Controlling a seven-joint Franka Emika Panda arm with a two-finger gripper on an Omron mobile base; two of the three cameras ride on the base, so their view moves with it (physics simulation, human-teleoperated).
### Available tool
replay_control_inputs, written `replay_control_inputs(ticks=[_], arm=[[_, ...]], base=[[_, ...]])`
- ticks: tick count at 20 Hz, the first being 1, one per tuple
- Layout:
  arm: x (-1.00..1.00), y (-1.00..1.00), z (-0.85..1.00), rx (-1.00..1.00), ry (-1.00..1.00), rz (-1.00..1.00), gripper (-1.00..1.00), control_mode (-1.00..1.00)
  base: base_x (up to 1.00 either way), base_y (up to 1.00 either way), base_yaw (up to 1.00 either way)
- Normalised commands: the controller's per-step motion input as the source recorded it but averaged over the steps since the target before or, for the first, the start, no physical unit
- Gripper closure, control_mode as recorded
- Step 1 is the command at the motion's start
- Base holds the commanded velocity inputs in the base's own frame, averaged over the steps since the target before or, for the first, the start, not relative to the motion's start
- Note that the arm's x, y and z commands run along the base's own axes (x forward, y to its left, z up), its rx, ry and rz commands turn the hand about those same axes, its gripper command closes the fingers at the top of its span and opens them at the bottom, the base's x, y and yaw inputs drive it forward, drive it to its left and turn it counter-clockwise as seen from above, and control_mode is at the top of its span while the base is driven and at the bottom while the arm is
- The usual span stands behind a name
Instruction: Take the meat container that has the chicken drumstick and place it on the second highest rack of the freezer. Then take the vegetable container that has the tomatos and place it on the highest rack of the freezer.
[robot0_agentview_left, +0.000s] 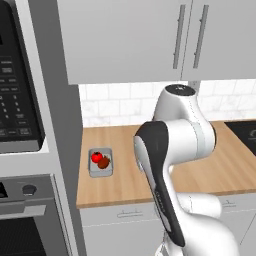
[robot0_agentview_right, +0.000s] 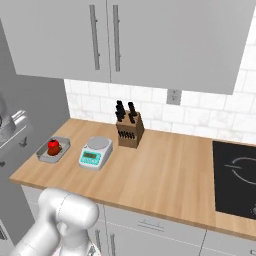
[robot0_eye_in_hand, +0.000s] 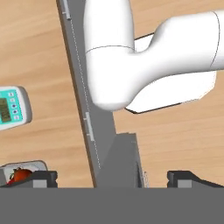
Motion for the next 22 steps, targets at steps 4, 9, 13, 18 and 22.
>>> replay_control_inputs(ticks=[4, 9, 13, 18, 22], arm=[[0.36, 0.19, -0.86, -0.05, 0.00, 0.00, -1.00, -1.00], [0.47, 0.25, -0.83, -0.03, 0.01, 0.00, -1.00, -1.00], [0.67, 0.23, -0.67, 0.00, 0.00, 0.00, -1.00, -1.00], [0.73, 0.52, -0.25, -0.02, 0.06, -0.01, -1.00, -1.00], [0.80, 0.52, -0.14, -0.01, 0.11, -0.01, -1.00, -1.00]], base=[[0.00, 0.00, 0.00], [0.00, 0.00, 0.00], [0.00, 0.00, 0.00], [0.00, 0.00, 0.00], [0.00, 0.00, 0.00]])
